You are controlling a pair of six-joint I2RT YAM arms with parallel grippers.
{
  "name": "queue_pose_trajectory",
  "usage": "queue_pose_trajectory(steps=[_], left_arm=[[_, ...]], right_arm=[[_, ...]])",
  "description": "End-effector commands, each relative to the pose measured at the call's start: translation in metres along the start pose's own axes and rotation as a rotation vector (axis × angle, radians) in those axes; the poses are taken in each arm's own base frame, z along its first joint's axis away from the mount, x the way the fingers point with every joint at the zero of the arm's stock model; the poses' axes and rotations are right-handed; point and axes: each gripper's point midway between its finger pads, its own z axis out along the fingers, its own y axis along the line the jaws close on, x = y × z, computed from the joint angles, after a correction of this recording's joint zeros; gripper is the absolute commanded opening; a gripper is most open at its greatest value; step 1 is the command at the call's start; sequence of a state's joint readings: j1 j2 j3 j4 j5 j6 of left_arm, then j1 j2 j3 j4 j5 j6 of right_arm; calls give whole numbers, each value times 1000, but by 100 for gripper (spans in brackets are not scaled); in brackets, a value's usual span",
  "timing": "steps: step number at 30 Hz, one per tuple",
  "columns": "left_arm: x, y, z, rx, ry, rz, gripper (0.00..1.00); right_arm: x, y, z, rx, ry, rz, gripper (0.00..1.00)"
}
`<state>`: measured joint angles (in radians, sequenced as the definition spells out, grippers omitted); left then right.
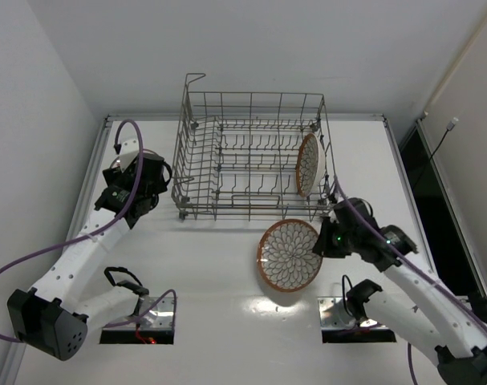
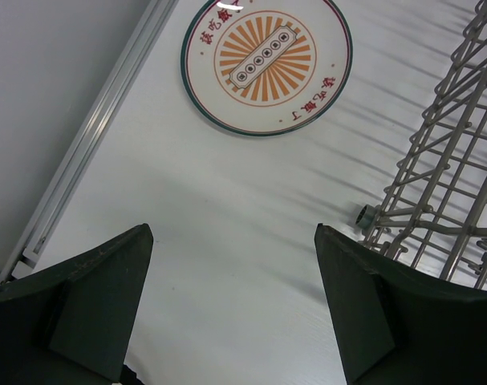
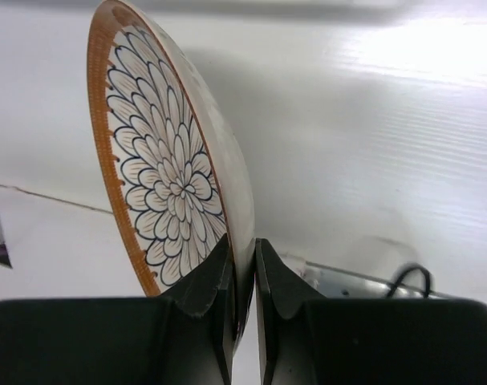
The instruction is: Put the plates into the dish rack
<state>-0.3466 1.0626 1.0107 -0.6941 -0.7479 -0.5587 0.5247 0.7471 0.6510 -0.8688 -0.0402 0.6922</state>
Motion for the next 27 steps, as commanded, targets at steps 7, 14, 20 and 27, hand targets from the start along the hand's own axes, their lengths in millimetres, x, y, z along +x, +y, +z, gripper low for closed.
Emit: queue_pose_trajectory(steps=[7,14,20,27], left_arm=[[-13,5,-7,-1,-55,-7,80],[-18,2,-7,7,-73,-17,80],[-20,0,-8,29,-77,-20,80],[-14,-7,-11,82,-62,-36,80]], right_arm=[[-87,17,-149,158,-184,-17,0],[-205,54,-208,214,-458,7,0],[-289,51,-180,461,-565,40,0],[-342,33,-146,674,-632,-10,0]])
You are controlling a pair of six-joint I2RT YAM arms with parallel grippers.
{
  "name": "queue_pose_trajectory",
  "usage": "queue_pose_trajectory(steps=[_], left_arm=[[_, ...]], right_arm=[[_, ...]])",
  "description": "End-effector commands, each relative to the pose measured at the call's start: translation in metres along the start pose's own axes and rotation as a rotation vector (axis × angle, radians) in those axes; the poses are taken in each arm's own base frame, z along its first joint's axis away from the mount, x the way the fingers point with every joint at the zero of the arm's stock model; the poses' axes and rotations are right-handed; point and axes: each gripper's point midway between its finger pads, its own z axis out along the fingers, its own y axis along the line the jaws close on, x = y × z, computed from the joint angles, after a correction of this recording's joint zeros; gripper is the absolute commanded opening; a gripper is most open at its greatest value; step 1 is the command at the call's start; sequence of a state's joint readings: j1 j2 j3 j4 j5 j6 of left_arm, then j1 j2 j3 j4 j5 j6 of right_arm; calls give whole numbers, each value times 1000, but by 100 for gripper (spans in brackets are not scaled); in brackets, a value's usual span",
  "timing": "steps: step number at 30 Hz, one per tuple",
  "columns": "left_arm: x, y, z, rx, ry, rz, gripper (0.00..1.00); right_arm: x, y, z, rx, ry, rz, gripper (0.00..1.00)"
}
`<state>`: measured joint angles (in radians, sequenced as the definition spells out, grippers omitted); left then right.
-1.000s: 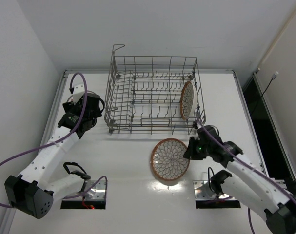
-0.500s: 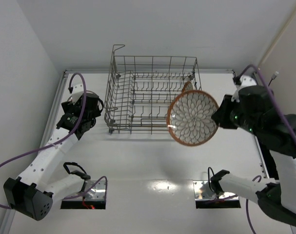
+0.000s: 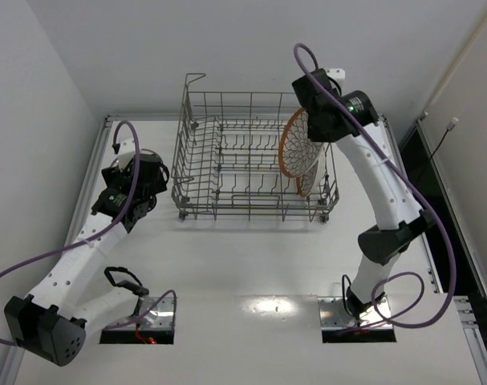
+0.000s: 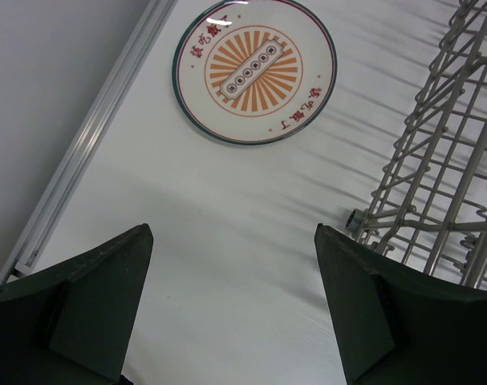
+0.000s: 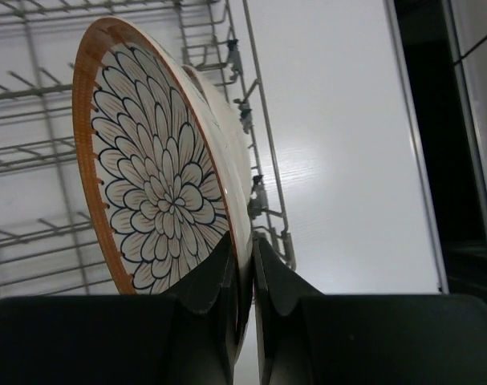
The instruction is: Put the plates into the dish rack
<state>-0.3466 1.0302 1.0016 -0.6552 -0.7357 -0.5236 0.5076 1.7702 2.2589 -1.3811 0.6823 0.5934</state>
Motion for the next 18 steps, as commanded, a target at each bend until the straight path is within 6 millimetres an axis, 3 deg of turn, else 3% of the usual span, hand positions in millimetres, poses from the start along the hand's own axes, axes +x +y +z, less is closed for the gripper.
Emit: queue_pose_trajectory(steps=[1,4,12,18], left_arm=[[-4,-5,-6,48,-21,-23,80],[-3,-2,-9,51,-27,-29,80],[-2,1,-9,42,-31,-19,80],[-4,2,-11,45,-37,-25,80]], right_arm=[[-48,-29,-14,86,-202,94,0],[-38,-26,12,187,-165,50,0],[-48,-13,40,246,-203,-45,0],[-35,1,71,327,-164,-164,0]])
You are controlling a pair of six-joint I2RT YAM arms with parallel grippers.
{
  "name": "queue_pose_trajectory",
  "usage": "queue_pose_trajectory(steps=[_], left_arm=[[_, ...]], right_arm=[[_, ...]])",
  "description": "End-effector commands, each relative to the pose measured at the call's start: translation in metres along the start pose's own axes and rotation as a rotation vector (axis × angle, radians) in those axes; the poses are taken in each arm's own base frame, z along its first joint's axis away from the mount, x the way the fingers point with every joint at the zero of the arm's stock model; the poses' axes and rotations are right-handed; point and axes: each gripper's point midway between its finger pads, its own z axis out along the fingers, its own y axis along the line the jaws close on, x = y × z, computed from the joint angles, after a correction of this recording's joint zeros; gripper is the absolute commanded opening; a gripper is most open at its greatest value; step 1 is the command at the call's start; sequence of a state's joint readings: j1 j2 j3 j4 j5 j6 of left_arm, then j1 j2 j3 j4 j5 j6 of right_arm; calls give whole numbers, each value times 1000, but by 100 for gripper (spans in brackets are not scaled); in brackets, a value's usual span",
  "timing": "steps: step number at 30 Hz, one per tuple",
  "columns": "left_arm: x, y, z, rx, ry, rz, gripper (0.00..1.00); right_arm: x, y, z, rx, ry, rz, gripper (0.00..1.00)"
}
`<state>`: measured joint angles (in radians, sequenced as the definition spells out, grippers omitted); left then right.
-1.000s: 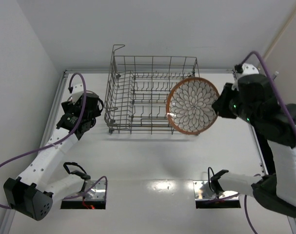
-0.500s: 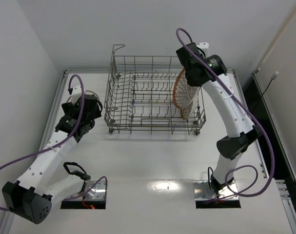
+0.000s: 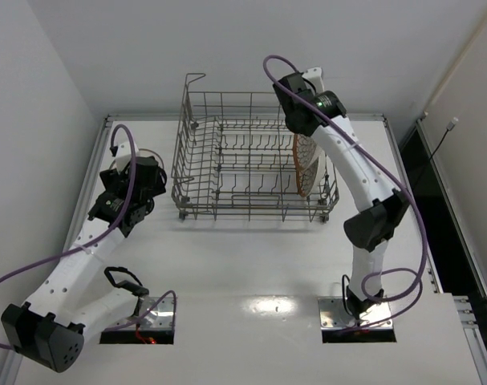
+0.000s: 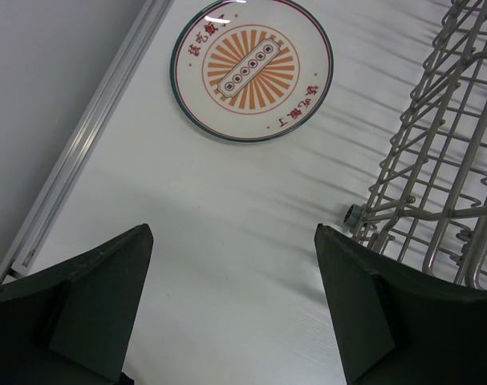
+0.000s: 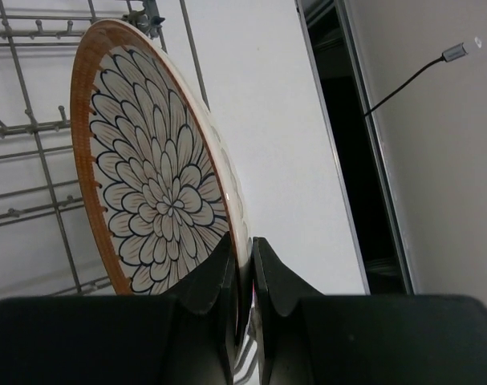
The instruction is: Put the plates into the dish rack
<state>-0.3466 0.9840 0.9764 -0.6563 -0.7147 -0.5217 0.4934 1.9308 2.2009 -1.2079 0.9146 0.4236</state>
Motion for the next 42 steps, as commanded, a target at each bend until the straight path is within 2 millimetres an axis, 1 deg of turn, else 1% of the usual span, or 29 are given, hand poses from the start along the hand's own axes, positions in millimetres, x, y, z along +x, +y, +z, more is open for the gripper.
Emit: queue_pose_trajectory(steps=[1,3,5,6,8,9,10,12,17,18,19,21,22,24,25,27,30,31,32,33,34,35,36,37,38,39,40,41,42], left_arm=[[-7,-1,-5,20,-33,-3,80],[-8,2,-5,10,-37,6,80],[-8,2,-5,10,-37,15,80],[-8,4,-4,0,-42,15,80],[-9,5,-4,-9,-45,15,80],[-11,6,-6,-6,-51,9,80],[-11,6,-6,-6,-51,9,80],[-11,6,-6,-6,-51,9,80],[-11,6,-6,-6,-51,9,81],[-11,6,-6,-6,-51,9,81],[-11,6,-6,-6,-51,9,81],[-11,6,-6,-6,-51,9,81],[-11,6,-6,-6,-51,9,81],[-11,6,-6,-6,-51,9,81],[-11,6,-6,-6,-51,9,81],[-14,6,-7,-3,-58,3,81],[-15,7,-7,-12,-61,3,81],[-15,7,-7,-12,-61,3,81],[-18,7,-8,-9,-67,-4,81],[-17,6,-7,-12,-61,2,81],[-17,6,-7,-12,-61,3,81],[-17,6,-7,-12,-61,3,81],[-17,6,-7,-12,-61,3,81],[-17,6,-7,-12,-61,3,81],[-18,8,-7,-24,-67,2,81],[-23,7,-6,-30,-77,5,81],[-28,9,-7,-41,-90,-2,81],[-33,10,-7,-55,-99,-6,84],[-45,12,-10,-74,-123,-9,85]], right_arm=[[-23,3,8,95,-93,16,0],[-24,4,10,105,-96,7,0],[-20,11,17,117,-88,-7,0],[-20,14,15,110,-92,-11,0],[-14,26,20,108,-82,-49,0],[-14,27,17,115,-90,-54,0],[-7,31,23,133,-75,-83,0],[6,41,22,143,-67,-138,0],[30,58,24,144,-47,-198,0],[39,63,25,142,-37,-230,0],[42,63,24,131,-31,-224,0],[54,73,21,124,-21,-247,0],[56,72,21,126,-15,-242,0],[74,76,24,120,37,-225,0],[79,79,25,106,49,-211,0],[99,89,27,67,105,-191,0],[114,95,26,25,151,-187,1],[113,94,24,13,151,-177,10],[113,94,24,13,151,-177,15],[109,94,23,10,145,-169,18],[109,91,21,10,146,-170,26],[101,91,18,3,132,-149,29],[100,91,16,-6,138,-148,32],[94,87,16,-6,131,-126,34],[85,89,12,-28,121,-99,37],[82,88,10,-40,122,-104,40],[75,88,4,-64,115,-79,47],[60,85,-4,-92,88,-44,58],[55,88,-8,-128,88,-37,61]])
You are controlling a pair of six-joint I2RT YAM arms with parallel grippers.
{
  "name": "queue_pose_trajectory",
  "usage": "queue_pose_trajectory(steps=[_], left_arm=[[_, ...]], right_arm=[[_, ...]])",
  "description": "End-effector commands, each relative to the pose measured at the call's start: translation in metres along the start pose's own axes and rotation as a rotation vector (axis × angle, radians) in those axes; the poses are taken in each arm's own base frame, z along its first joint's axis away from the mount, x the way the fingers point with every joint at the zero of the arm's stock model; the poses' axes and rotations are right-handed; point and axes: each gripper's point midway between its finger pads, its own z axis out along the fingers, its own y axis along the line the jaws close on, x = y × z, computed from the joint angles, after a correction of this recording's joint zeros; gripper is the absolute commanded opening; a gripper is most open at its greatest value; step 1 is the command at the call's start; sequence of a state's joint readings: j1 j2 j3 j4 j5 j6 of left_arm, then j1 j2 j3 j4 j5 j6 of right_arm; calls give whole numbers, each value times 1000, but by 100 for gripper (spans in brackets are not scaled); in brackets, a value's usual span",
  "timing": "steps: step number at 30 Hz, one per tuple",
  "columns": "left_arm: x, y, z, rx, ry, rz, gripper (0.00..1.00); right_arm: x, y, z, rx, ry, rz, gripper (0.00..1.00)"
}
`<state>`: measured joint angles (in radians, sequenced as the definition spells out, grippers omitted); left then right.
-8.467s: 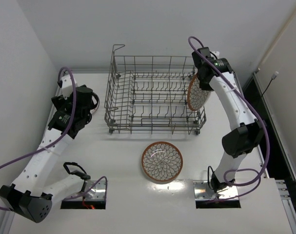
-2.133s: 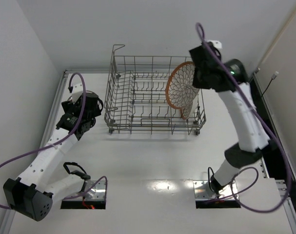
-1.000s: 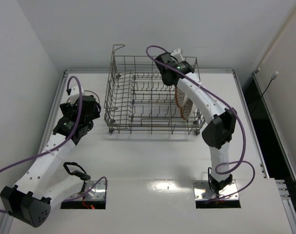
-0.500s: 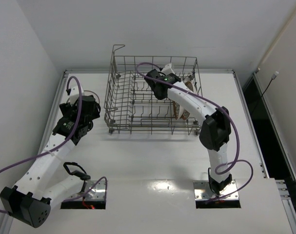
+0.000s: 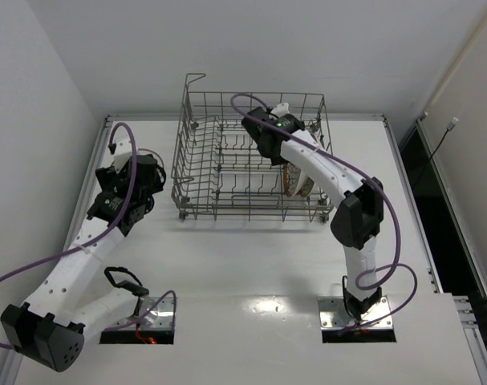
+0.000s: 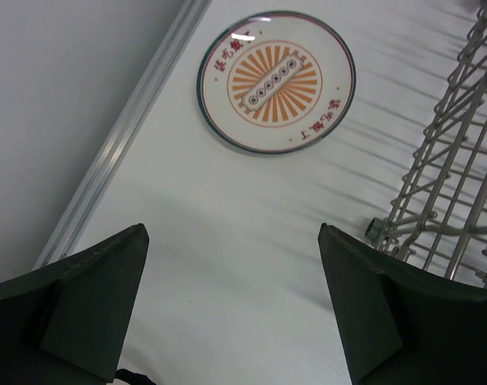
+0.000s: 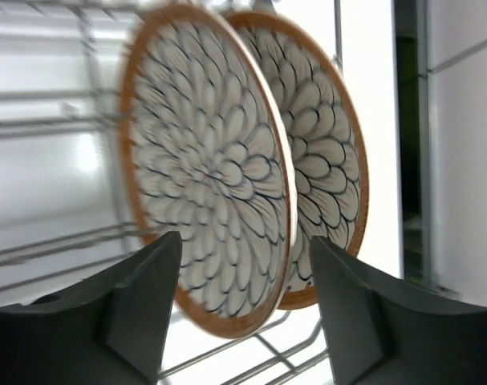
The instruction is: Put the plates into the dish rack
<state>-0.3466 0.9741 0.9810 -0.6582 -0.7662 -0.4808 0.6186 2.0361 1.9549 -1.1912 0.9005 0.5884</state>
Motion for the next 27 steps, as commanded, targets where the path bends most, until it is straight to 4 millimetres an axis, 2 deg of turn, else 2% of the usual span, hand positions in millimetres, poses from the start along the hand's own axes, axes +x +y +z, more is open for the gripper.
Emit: queue_pose_trajectory(steps=[1,2,3,5,6,7,8,9,10,11,13,14,15,16,17,19,21,22,23,24,26,27], left_arm=[[-48,3,-9,-34,-113,-55,85],[-54,3,-9,-43,-122,-61,85],[-68,2,-11,-54,-141,-77,87],[-79,-1,-10,-61,-152,-87,87],[-83,-7,-6,-62,-151,-86,87],[-94,-12,-7,-56,-167,-104,87],[-97,-16,-4,-55,-165,-114,87],[-98,-20,-1,-56,-161,-119,88],[-109,-23,-1,-59,-175,-147,90],[-106,-33,9,-67,-155,-138,90],[-110,-42,17,-64,-145,-146,90],[-106,-50,24,-56,-130,-133,90],[-95,-54,38,-80,-100,-112,90],[-94,-59,43,-83,-93,-115,91],[-93,-55,53,-113,-79,-138,91],[-79,-64,73,-120,-23,-128,91],[-80,-64,88,-137,6,-173,91],[-74,-64,103,-168,44,-175,91],[-71,-70,109,-162,62,-180,91],[-70,-62,119,-195,75,-199,91],[-59,-66,141,-207,121,-214,91],[-66,-62,149,-214,120,-235,91]], right_arm=[[-40,-14,-36,-137,-75,137,63],[-53,-21,-50,-172,-109,174,69],[-58,-21,-59,-220,-119,186,74],[-76,-37,-84,-285,-179,247,83],[-77,-39,-92,-322,-186,247,87],[-88,-50,-108,-386,-230,305,91],[-88,-42,-108,-412,-230,290,93],[-90,-45,-116,-447,-250,299,94],[-93,-51,-127,-487,-287,320,95],[-92,-52,-132,-518,-299,317,97],[-83,-52,-142,-584,-309,309,98],[-83,-47,-147,-625,-318,312,98],[-74,-44,-144,-630,-299,296,99],[-73,-43,-145,-645,-302,297,99],[-72,-42,-153,-687,-312,299,99],[-65,-37,-152,-722,-295,289,99],[-56,-34,-157,-766,-282,274,99],[-47,-32,-155,-771,-263,261,99],[-47,-35,-160,-784,-274,267,99],[-41,-34,-157,-781,-266,261,99],[-38,-43,-166,-805,-294,288,99],[-33,-42,-164,-805,-293,288,99]])
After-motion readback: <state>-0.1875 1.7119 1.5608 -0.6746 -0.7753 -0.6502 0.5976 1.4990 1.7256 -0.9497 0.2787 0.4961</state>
